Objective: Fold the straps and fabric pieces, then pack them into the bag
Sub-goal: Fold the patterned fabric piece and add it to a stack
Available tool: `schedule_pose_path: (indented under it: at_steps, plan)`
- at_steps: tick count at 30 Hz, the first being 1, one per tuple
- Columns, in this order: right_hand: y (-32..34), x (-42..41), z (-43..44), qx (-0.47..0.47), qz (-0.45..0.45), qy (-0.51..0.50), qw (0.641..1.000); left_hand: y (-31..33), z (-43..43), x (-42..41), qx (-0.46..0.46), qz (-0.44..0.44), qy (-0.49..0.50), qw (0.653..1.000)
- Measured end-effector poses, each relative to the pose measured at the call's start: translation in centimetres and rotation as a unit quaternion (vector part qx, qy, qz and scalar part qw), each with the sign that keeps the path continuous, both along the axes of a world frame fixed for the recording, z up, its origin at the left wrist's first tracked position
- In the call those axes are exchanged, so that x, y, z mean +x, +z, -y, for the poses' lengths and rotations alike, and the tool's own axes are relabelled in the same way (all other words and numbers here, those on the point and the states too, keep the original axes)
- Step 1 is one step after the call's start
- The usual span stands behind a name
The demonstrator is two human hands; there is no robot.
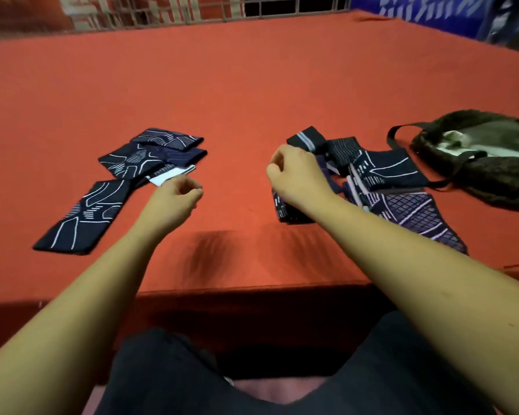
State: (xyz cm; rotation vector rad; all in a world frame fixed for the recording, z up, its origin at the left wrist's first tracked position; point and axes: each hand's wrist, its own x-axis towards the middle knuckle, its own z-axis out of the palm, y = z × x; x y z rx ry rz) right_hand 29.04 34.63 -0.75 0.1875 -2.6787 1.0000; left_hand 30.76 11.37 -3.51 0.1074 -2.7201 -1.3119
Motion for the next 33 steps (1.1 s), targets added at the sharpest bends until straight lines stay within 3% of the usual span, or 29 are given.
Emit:
schedule_pose_path:
  at_steps: [7, 13, 21, 25, 27, 29, 31, 33]
  plan:
    - [-3.8, -2.9, 13.2, -0.038, 0.174, 0.087, 0.980, -3.0, 14.2, 3.4, -0.020, 0.039, 0.190, 0.981]
    - [-6.8, -3.6, 22.5, -0.164, 0.349, 0.106, 0.916, -5.8, 22.7, 4.3, -0.046, 0.055, 0.331, 0.941]
    - [-9.8, -3.9, 32.0, -0.228, 0.403, 0.130, 0.877, -8.3, 27.3, 1.9, -0.029, 0.122, 0.341, 0.932]
    - [-10.6, -3.5, 34.2, -0.272, 0.404, 0.110, 0.867, -8.4, 27.2, 0.9, -0.079, 0.085, 0.368, 0.923]
    - [-10.6, -3.4, 34.1, -0.285, 0.401, 0.102, 0.864, -7.9, 26.1, 0.4, 0.007, 0.073, 0.362, 0.929]
    - [-10.3, -3.2, 33.5, -0.302, 0.405, 0.096, 0.857, -7.1, 24.3, 0.2, 0.216, 0.053, 0.356, 0.908]
    - [-9.6, -2.9, 32.3, -0.348, 0.431, 0.092, 0.827, -5.8, 22.1, 0.5, 0.507, 0.032, 0.299, 0.808]
    - [-9.0, -2.6, 30.7, -0.403, 0.483, 0.101, 0.771, -5.1, 20.2, 1.4, 0.652, 0.032, 0.220, 0.725]
